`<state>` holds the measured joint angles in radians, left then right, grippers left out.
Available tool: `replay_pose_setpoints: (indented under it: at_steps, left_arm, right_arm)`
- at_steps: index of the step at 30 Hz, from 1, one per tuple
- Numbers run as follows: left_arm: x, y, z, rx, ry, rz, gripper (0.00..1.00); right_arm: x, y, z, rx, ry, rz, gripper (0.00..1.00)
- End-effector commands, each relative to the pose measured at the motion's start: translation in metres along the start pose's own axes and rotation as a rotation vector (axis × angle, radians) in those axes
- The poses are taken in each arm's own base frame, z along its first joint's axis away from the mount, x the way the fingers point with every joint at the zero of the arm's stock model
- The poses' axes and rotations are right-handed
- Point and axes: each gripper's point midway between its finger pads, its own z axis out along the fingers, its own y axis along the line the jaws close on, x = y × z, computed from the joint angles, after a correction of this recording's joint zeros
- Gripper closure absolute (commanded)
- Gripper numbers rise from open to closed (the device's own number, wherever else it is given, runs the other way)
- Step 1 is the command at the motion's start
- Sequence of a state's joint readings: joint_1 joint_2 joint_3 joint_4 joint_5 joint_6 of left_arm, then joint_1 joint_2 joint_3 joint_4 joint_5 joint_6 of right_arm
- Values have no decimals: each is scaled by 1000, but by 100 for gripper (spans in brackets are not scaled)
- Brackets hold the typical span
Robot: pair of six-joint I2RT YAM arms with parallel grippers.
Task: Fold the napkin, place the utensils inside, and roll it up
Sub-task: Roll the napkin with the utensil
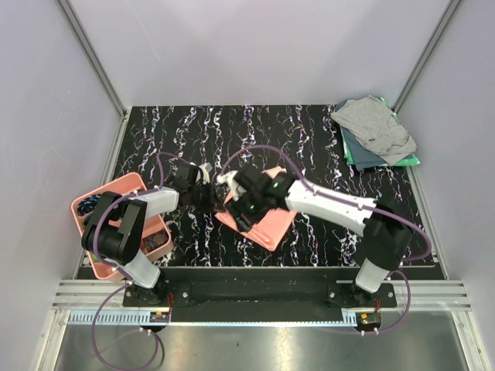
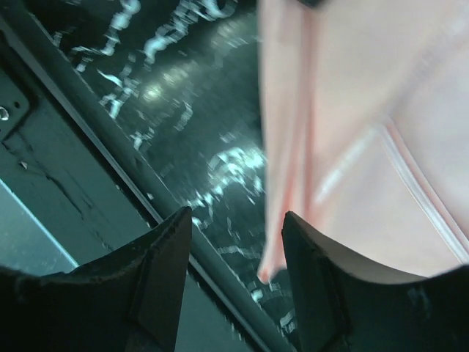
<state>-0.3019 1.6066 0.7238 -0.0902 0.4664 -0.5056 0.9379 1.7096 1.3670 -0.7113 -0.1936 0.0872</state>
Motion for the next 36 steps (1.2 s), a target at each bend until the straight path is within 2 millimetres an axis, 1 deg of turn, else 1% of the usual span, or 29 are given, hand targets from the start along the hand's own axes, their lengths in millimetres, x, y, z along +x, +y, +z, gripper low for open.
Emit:
replay_pose_setpoints:
  at_steps: [1,3,4,6,7,10,12,14,16,20,21,22,24,25,27,28,33,36]
  left_arm:
    - [-16,-6,0,9,-23,8,100]
    - [-15,-7,0,13,-21,9,100]
    - [-15,-7,0,14,-17,7,100]
    - [-15,-8,0,19,-16,9,100]
    - [-14,-8,1,19,-14,8,100]
    - [-15,-8,0,20,-17,10,100]
    - [-15,-8,0,19,-16,7,100]
    - [-15,-9,0,22,-16,8,100]
    - [-15,-9,0,25,-14,7,100]
    - [-14,-10,-1,27,-15,9,100]
    - [-15,-10,-1,28,-16,8,100]
    - [-14,-10,-2,28,-16,8,100]
    - [-14,-11,-2,30,-16,9,100]
    - [-15,-11,-2,32,-17,9,100]
    - [-15,-11,-2,32,-18,10,100]
    - [-14,-12,-2,34,-15,10,100]
    - [-15,-13,-3,40,-18,11,100]
    - [-16,-15,-4,48,-20,11,100]
  right_arm:
    - [-40,17,23,54,-204,-115,40]
    - [-40,23,34,51,-198,-155,41]
    - [-37,22,45,51,-176,-166,42]
    - [-37,22,53,50,-171,-190,43]
    - [-34,21,58,53,-160,-196,44]
    - [-32,16,67,66,-144,-231,47]
    - [-29,15,71,67,-134,-242,50]
    - [-27,12,76,74,-126,-248,50]
    - [-25,5,80,100,-117,-255,51]
    - [-19,-1,89,120,-97,-262,51]
    - [-19,-7,90,154,-99,-264,51]
    - [-15,-10,93,164,-91,-268,51]
    - [-14,-15,96,184,-91,-275,50]
    - [-12,-21,97,208,-85,-276,49]
    - [-12,-24,99,224,-94,-285,48]
    - [-8,-27,101,234,-84,-288,47]
    - [2,-28,108,225,-56,-293,46]
    - [12,-32,113,228,-29,-287,46]
